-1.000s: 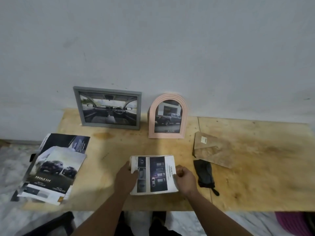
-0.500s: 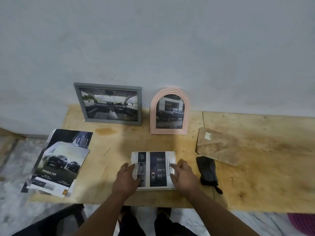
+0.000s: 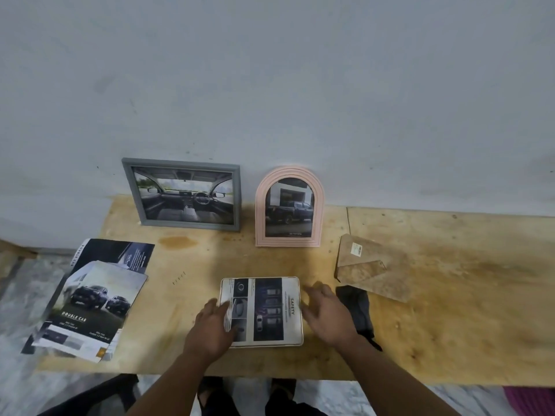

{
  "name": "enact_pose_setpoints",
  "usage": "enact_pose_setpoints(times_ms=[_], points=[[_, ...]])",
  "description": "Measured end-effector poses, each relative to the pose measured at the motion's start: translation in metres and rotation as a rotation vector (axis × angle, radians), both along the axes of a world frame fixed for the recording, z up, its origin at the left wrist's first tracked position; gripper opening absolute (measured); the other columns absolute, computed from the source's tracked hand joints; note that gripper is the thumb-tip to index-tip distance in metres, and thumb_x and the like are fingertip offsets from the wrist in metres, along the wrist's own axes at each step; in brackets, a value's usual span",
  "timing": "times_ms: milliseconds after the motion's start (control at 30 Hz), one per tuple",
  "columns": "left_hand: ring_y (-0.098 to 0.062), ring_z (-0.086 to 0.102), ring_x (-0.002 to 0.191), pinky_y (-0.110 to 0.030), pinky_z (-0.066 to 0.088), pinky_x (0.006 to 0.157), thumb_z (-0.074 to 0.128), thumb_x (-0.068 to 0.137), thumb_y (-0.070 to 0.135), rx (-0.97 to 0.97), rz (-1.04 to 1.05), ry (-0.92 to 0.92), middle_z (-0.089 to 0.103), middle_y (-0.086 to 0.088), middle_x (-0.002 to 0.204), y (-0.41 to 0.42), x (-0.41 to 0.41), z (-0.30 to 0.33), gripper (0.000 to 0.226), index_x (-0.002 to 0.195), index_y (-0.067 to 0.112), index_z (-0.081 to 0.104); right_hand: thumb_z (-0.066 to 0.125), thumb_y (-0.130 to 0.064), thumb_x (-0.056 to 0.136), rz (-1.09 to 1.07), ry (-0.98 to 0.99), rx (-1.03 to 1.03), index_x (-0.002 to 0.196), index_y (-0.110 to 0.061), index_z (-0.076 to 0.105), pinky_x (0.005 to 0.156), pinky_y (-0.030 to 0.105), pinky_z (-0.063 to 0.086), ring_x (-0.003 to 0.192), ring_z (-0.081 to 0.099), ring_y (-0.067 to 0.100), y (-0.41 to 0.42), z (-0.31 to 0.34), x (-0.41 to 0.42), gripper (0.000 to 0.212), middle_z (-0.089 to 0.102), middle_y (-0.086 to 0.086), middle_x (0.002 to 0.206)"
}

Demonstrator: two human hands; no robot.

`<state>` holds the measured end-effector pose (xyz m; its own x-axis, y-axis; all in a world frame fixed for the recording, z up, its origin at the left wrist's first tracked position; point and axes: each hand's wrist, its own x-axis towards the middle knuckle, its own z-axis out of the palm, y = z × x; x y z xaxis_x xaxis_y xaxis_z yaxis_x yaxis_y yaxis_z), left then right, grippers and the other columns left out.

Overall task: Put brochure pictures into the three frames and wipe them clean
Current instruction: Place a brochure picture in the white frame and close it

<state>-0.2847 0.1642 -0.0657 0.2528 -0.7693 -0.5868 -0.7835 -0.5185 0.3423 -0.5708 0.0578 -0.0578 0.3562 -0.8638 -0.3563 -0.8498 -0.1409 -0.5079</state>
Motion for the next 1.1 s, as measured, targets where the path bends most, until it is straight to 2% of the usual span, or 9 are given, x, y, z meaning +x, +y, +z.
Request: enact_pose_setpoints(times_ms=[100,167,300,467,667,767,933,1033,1100], points=[[-0.033,0.034,0.148,-0.045,0.040,0.117,0.063,0.093,0.048,0.006,0.011,0.010,0.020,-0.007,0.168,0.001,0.000,0.000,0.078,0.160,0.027,0.029,0.057,-0.046,0.098,-0.312,-0.144,-0.119,0.137,-0.030,0.059,0.096,0.034,0.052,0.114,0.059,0.015,-0.032,0.017,-0.029,0.042,0.058,-0.006,0.128],[-0.033,0.035,0.148,-0.045,0.040,0.117,0.063,0.094,0.049,0.005,0.014,0.010,0.020,-0.007,0.169,0.002,-0.001,0.001,0.078,0.160,0.027,0.028,0.060,-0.040,0.097,-0.543,-0.109,-0.148,0.135,-0.024,0.059,0.098,0.041,0.051,0.115,0.060,0.025,-0.055,0.019,-0.056,0.041,0.060,0.004,0.130],[-0.032,0.043,0.144,-0.043,0.042,0.114,0.064,0.092,0.052,0.002,0.006,0.014,0.025,-0.007,0.166,0.004,-0.006,0.002,0.080,0.160,0.025,0.030,0.068,-0.054,0.086,-0.924,0.131,0.135,0.146,-0.014,0.039,0.105,0.056,0.039,0.131,0.040,0.045,-0.097,0.011,-0.108,0.077,0.041,0.021,0.144],[-0.025,0.051,0.138,-0.038,0.046,0.110,0.064,0.091,0.058,-0.007,0.021,0.032,0.034,-0.001,0.162,0.003,-0.014,-0.001,0.081,0.158,0.026,0.033,0.075,-0.078,0.063,-1.016,0.311,0.424,0.152,-0.010,0.025,0.110,0.052,0.035,0.140,0.028,0.044,-0.116,-0.009,-0.132,0.122,0.029,0.021,0.153],[-0.025,0.047,0.143,-0.036,0.044,0.112,0.060,0.093,0.061,0.009,0.046,0.040,0.022,-0.001,0.170,0.006,-0.016,-0.006,0.082,0.160,0.028,0.029,0.085,-0.071,0.058,-1.083,0.316,0.461,0.149,-0.012,0.023,0.108,0.054,0.038,0.138,0.028,0.044,-0.121,-0.015,-0.133,0.126,0.031,0.021,0.150],[-0.025,0.046,0.143,-0.035,0.043,0.113,0.062,0.094,0.056,-0.009,0.054,0.052,0.025,-0.001,0.168,0.005,-0.018,-0.004,0.079,0.160,0.026,0.030,0.088,-0.055,0.067,-1.112,0.161,0.366,0.145,-0.010,0.033,0.102,0.052,0.042,0.135,0.034,0.044,-0.113,-0.007,-0.142,0.106,0.038,0.021,0.147],[-0.027,0.045,0.143,-0.039,0.041,0.117,0.068,0.093,0.051,-0.039,0.140,0.121,0.039,-0.005,0.161,0.007,-0.013,-0.002,0.078,0.157,0.021,0.036,0.061,-0.012,0.094,-1.151,-0.239,0.249,0.128,-0.004,0.061,0.088,0.046,0.055,0.106,0.061,0.040,-0.092,0.008,-0.171,0.035,0.066,0.017,0.121],[-0.028,0.048,0.139,-0.038,0.040,0.115,0.072,0.093,0.043,-0.063,0.218,0.134,0.045,-0.009,0.156,0.007,-0.013,-0.002,0.075,0.154,0.015,0.041,0.050,-0.005,0.101,-1.182,-0.492,0.272,0.116,-0.009,0.064,0.072,0.043,0.049,0.081,0.059,0.032,-0.077,0.030,-0.172,0.020,0.065,0.013,0.096],[-0.026,0.054,0.129,-0.038,0.046,0.108,0.072,0.092,0.044,-0.059,0.247,0.120,0.052,-0.009,0.147,0.008,-0.012,-0.002,0.068,0.149,0.016,0.048,0.048,-0.010,0.104,-1.153,-0.563,0.254,0.116,-0.010,0.064,0.072,0.044,0.047,0.081,0.058,0.031,-0.065,0.044,-0.165,0.020,0.064,0.013,0.094]])
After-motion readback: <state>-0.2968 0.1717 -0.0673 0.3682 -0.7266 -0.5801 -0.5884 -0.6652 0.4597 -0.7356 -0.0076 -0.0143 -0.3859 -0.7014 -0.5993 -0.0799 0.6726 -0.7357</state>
